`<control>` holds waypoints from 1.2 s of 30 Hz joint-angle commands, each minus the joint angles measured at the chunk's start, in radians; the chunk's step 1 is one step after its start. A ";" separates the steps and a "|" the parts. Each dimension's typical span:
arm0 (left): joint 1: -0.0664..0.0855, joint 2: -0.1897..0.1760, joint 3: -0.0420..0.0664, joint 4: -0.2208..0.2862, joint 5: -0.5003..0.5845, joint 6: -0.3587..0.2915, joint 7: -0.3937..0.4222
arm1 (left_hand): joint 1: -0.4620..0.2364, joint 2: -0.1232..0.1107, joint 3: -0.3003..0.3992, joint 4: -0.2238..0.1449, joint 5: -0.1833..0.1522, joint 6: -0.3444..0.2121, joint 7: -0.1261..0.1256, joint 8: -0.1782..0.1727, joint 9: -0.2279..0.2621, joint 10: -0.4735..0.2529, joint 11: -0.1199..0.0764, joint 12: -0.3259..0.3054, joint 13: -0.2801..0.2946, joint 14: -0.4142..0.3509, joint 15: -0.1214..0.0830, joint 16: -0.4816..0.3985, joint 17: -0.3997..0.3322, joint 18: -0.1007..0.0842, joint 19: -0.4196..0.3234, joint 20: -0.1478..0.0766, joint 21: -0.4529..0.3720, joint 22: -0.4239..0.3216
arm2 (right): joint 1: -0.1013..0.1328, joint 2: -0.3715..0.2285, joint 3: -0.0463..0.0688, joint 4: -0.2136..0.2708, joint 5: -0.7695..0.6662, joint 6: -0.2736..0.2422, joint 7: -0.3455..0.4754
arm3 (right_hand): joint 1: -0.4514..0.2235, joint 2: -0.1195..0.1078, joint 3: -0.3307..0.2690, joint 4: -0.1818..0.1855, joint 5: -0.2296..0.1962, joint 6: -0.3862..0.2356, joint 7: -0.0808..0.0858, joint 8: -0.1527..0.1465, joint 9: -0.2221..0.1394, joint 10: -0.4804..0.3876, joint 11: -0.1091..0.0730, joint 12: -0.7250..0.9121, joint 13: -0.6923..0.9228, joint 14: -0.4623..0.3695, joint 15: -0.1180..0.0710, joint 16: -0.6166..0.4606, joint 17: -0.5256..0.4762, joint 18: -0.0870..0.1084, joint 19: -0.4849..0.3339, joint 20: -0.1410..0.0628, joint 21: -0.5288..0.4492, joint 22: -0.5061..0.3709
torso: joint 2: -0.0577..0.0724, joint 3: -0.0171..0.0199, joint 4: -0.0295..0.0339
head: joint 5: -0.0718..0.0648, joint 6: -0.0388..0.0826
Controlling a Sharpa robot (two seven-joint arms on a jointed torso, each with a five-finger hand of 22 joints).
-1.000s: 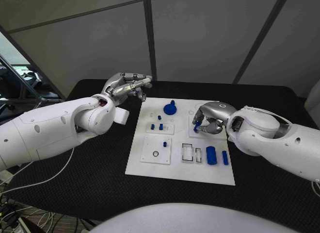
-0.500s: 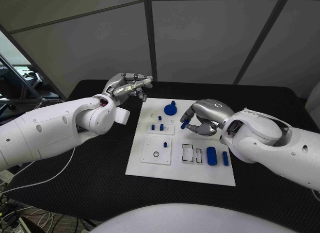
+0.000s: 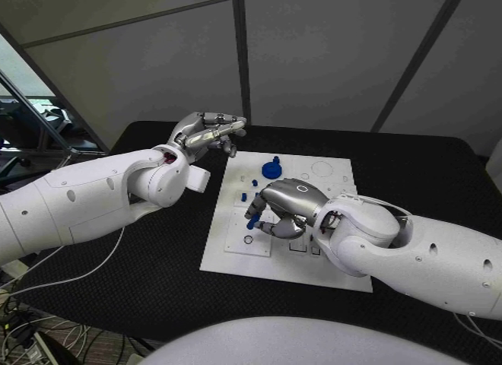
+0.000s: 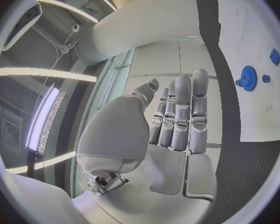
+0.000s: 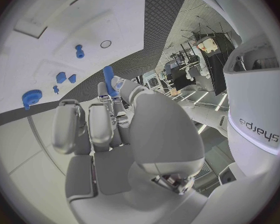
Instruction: Assemble the parts on the task board
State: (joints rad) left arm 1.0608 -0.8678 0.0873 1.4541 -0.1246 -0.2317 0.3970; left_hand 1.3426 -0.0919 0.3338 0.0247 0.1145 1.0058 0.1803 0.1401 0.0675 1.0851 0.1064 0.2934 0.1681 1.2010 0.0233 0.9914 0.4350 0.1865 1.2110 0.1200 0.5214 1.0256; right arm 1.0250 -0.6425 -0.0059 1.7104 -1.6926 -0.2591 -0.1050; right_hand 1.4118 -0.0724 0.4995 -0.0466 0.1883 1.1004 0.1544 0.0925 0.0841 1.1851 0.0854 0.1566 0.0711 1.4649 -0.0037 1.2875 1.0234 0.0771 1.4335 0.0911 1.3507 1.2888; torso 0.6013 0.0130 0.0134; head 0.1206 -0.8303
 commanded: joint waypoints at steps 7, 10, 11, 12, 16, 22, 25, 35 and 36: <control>0.002 0.001 0.001 0.002 0.003 0.010 0.006 | 0.006 0.001 -0.006 0.002 0.002 -0.007 0.002 -0.001 0.000 -0.007 -0.001 0.006 0.001 -0.004 0.001 0.005 -0.001 -0.008 -0.003 0.002 -0.004 -0.001 | -0.018 0.030 -0.012 -0.052 0.010 0.035 0.045 | -0.007 -0.006 -0.001 0.003 0.008 0.005 -0.001 0.000 0.000 0.015 -0.007 -0.005 0.001 0.019 -0.005 0.006 0.001 -0.013 0.007 0.001 0.007 0.003 | 0.001 0.0014 -0.0008 | 0.010 -0.004; 0.002 0.000 0.001 0.002 0.003 0.011 0.006 | 0.005 0.001 -0.006 0.003 0.001 -0.007 0.002 0.000 0.000 -0.007 -0.001 0.007 0.001 -0.004 0.001 0.006 -0.002 -0.008 -0.002 0.002 -0.004 -0.001 | -0.021 0.037 -0.013 -0.064 0.005 0.036 0.046 | -0.008 -0.007 -0.001 0.002 0.009 0.005 -0.001 -0.001 0.000 0.015 -0.007 -0.006 0.001 0.019 -0.005 0.007 0.003 -0.013 0.008 0.001 0.008 0.004 | 0.000 0.0018 -0.0014 | 0.013 -0.008; 0.002 0.000 0.001 0.002 0.003 0.011 0.006 | 0.005 0.001 -0.006 0.003 0.001 -0.007 0.002 0.000 0.000 -0.007 -0.001 0.007 0.001 -0.004 0.001 0.006 -0.002 -0.008 -0.002 0.002 -0.004 -0.001 | -0.022 0.040 -0.014 -0.068 0.003 0.036 0.046 | -0.008 -0.007 -0.001 0.002 0.009 0.005 -0.001 -0.001 0.000 0.015 -0.007 -0.006 0.001 0.019 -0.005 0.007 0.003 -0.013 0.008 0.001 0.008 0.004 | 0.000 0.0018 -0.0016 | 0.014 -0.009; 0.002 0.000 0.001 0.002 0.003 0.011 0.006 | 0.005 0.001 -0.006 0.003 0.001 -0.007 0.002 0.000 0.000 -0.007 -0.001 0.007 0.001 -0.004 0.001 0.006 -0.002 -0.008 -0.002 0.002 -0.004 -0.001 | -0.022 0.043 -0.014 -0.072 0.000 0.035 0.047 | -0.008 -0.007 -0.001 0.002 0.009 0.005 -0.001 -0.001 0.000 0.015 -0.007 -0.006 0.001 0.019 -0.005 0.007 0.003 -0.013 0.008 0.001 0.008 0.004 | 0.000 0.0018 -0.0015 | 0.015 -0.010; 0.002 0.001 0.001 0.002 0.003 0.011 0.005 | 0.005 0.001 -0.006 0.003 0.001 -0.007 0.002 0.000 0.000 -0.007 -0.001 0.007 0.001 -0.004 0.001 0.006 -0.002 -0.008 -0.002 0.002 -0.004 -0.001 | -0.026 0.055 -0.015 -0.086 -0.005 0.033 0.049 | -0.008 -0.007 -0.001 0.002 0.010 0.005 -0.001 -0.001 0.000 0.015 -0.007 -0.006 0.001 0.019 -0.005 0.007 0.003 -0.013 0.008 0.001 0.008 0.005 | 0.000 0.0018 -0.0008 | 0.016 -0.012; 0.002 0.002 0.001 0.002 0.003 0.013 0.004 | 0.005 0.001 -0.006 0.003 0.001 -0.007 0.002 0.000 0.000 -0.007 -0.001 0.007 0.001 -0.004 0.001 0.006 -0.002 -0.008 -0.002 0.002 -0.004 -0.001 | -0.033 0.071 -0.017 -0.102 -0.009 0.037 0.052 | -0.008 -0.007 0.000 0.002 0.011 0.005 -0.001 -0.001 0.000 0.016 -0.008 -0.007 0.001 0.019 -0.005 0.008 0.004 -0.013 0.008 0.001 0.009 0.005 | 0.000 0.0009 0.0000 | 0.017 -0.014; 0.002 0.001 0.001 0.002 0.003 0.012 0.004 | 0.005 0.001 -0.006 0.003 0.001 -0.007 0.002 0.000 0.000 -0.007 -0.001 0.007 0.001 -0.004 0.001 0.006 -0.002 -0.008 -0.002 0.002 -0.004 -0.001 | -0.035 0.073 -0.017 -0.105 -0.009 0.041 0.052 | -0.008 -0.007 0.000 0.002 0.011 0.005 -0.001 -0.001 0.000 0.016 -0.008 -0.007 0.001 0.019 -0.005 0.008 0.004 -0.013 0.008 0.001 0.009 0.005 | 0.000 0.0013 -0.0019 | 0.021 -0.017; 0.002 0.001 0.001 0.003 0.003 0.013 0.004 | 0.005 0.001 -0.006 0.003 0.001 -0.007 0.002 0.000 0.000 -0.007 -0.001 0.007 0.001 -0.004 0.001 0.006 -0.002 -0.008 -0.002 0.002 -0.004 -0.001 | -0.038 0.079 -0.019 -0.114 -0.024 0.075 0.035 | -0.009 -0.007 0.000 0.002 0.012 0.005 -0.001 -0.001 0.000 0.016 -0.008 -0.007 0.001 0.019 -0.005 0.007 0.003 -0.013 0.008 0.001 0.009 0.005 | -0.001 0.0012 -0.0013 | 0.023 -0.021; 0.002 0.001 0.001 0.003 0.003 0.013 0.004 | 0.005 0.001 -0.006 0.003 0.001 -0.007 0.002 0.000 0.000 -0.007 -0.001 0.007 0.001 -0.004 0.001 0.006 -0.002 -0.008 -0.002 0.002 -0.004 -0.001 | -0.038 0.080 -0.020 -0.116 -0.025 0.077 0.033 | -0.009 -0.007 0.000 0.002 0.012 0.005 -0.001 -0.001 0.000 0.016 -0.008 -0.007 0.001 0.019 -0.005 0.007 0.003 -0.013 0.008 0.001 0.009 0.005 | -0.001 0.0014 -0.0012 | 0.022 -0.022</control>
State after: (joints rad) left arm 1.0611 -0.8677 0.0875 1.4552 -0.1245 -0.2298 0.3957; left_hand 1.3425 -0.0919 0.3312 0.0274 0.1146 1.0058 0.1802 0.1402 0.0675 1.0852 0.1064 0.2974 0.1678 1.2010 0.0233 0.9914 0.4343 0.1865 1.2110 0.1200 0.5214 1.0256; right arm 0.9862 -0.5637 -0.0260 1.5958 -1.7016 -0.2067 -0.0668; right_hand 1.4050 -0.0791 0.5000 -0.0458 0.1937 1.0994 0.1537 0.0890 0.0830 1.1850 0.0854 0.1564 0.0711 1.4649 -0.0037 1.2916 1.0263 0.0772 1.4335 0.0912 1.3552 1.2930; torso 0.6007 0.0144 0.0123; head 0.1432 -0.8509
